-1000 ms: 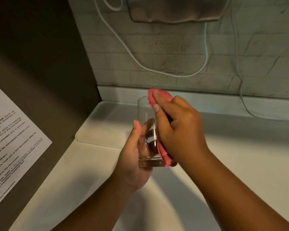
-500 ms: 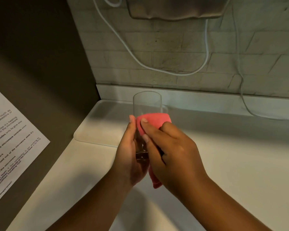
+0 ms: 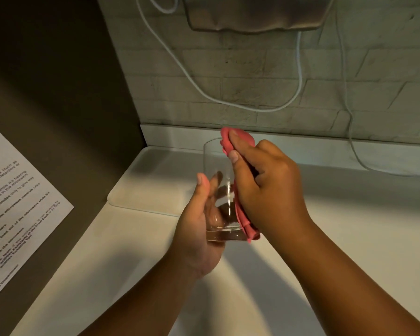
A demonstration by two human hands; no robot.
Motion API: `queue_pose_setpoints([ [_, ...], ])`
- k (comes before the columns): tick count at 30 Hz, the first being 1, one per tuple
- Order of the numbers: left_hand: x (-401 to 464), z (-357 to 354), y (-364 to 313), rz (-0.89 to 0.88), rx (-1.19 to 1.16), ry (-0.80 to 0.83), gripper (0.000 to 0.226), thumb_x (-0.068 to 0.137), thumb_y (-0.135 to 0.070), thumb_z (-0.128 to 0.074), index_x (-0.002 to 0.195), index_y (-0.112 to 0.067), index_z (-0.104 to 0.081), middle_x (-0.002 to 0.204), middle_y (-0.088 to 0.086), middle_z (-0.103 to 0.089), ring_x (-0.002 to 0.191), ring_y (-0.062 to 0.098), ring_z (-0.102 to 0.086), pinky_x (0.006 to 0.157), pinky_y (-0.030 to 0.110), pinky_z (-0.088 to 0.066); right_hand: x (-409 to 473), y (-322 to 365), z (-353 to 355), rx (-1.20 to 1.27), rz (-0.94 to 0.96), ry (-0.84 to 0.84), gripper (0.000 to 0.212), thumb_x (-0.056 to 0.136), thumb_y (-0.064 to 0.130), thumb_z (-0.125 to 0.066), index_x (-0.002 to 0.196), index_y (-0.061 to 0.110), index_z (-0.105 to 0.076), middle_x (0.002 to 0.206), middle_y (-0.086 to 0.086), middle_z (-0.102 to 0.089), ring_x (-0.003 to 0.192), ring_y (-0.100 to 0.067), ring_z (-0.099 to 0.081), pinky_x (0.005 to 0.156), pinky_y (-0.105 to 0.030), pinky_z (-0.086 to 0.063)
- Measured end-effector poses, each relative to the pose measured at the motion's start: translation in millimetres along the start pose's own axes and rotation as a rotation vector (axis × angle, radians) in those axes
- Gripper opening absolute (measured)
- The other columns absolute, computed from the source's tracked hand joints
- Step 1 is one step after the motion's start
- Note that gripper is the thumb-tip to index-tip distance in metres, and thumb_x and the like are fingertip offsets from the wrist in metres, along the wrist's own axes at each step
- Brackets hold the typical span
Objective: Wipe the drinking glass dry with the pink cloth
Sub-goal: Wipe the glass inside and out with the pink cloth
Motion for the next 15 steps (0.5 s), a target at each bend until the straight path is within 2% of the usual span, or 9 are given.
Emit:
queue_pose_setpoints([
  [3,-1,3,-1,0.002,0.002,-0.042,0.081,0.093,-0.065,-0.05,0.157,-0.015,-0.045,0.154,0.021,-0.055,0.131,0.04,-0.063,0.099,0.054,-0.054,-9,-5,2,0.01,-0.045,-0.007,0.037,0.099,0.018,-0.061,0.136,0.019,-0.059,0.079,0.016,-0.047,0.064,0.004,-0.046,0.062,-0.002,-0.034],
  [7,1,5,-10,-0.045,0.017,-0.048,0.08,0.089,-0.067,-0.054,0.149,-0.014,-0.056,0.151,0.023,-0.057,0.131,0.037,-0.064,0.095,0.046,-0.058,-32,5,2,0.027,-0.001,0.052,0.037,0.098,0.017,-0.062,0.135,0.018,-0.061,0.087,0.013,-0.054,0.068,0.0,-0.049,0.065,-0.004,-0.04],
  [8,0,6,-11,-0.048,0.039,-0.044,0.079,0.09,-0.068,-0.052,0.146,-0.013,-0.059,0.15,0.024,-0.058,0.13,0.035,-0.064,0.095,0.045,-0.058,-38,10,2,0.016,0.026,0.084,0.036,0.098,0.018,-0.061,0.134,0.018,-0.062,0.092,0.011,-0.059,0.073,-0.002,-0.053,0.068,-0.007,-0.044],
  [10,0,10,-7,-0.018,0.062,-0.046,0.075,0.094,-0.069,-0.046,0.139,-0.013,-0.067,0.142,0.023,-0.065,0.129,0.034,-0.066,0.095,0.042,-0.058,-44,20,2,-0.048,0.085,0.147,0.037,0.099,0.022,-0.057,0.136,0.019,-0.062,0.102,0.003,-0.067,0.081,-0.014,-0.062,0.071,-0.024,-0.056],
  [11,-1,11,-5,-0.003,0.051,-0.044,0.073,0.097,-0.069,-0.043,0.136,-0.013,-0.07,0.137,0.021,-0.069,0.128,0.033,-0.066,0.095,0.04,-0.058,-44,25,2,-0.089,0.117,0.165,0.038,0.099,0.024,-0.055,0.136,0.018,-0.062,0.104,0.0,-0.068,0.082,-0.017,-0.064,0.072,-0.028,-0.057],
  [15,0,7,-7,-0.038,0.053,-0.01,0.061,0.092,-0.064,-0.051,0.124,-0.02,-0.078,0.124,0.013,-0.078,0.12,0.027,-0.072,0.087,0.035,-0.061,-29,35,1,-0.176,0.21,0.226,0.041,0.097,0.027,-0.051,0.135,0.017,-0.063,0.099,-0.002,-0.067,0.079,-0.02,-0.063,0.066,-0.034,-0.057],
])
Point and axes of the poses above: each hand's wrist, its own x-axis towards the middle knuckle, its own z-axis out of the back of the hand, y = z × x, the point moved 6 cm from there along x, towards the middle knuckle
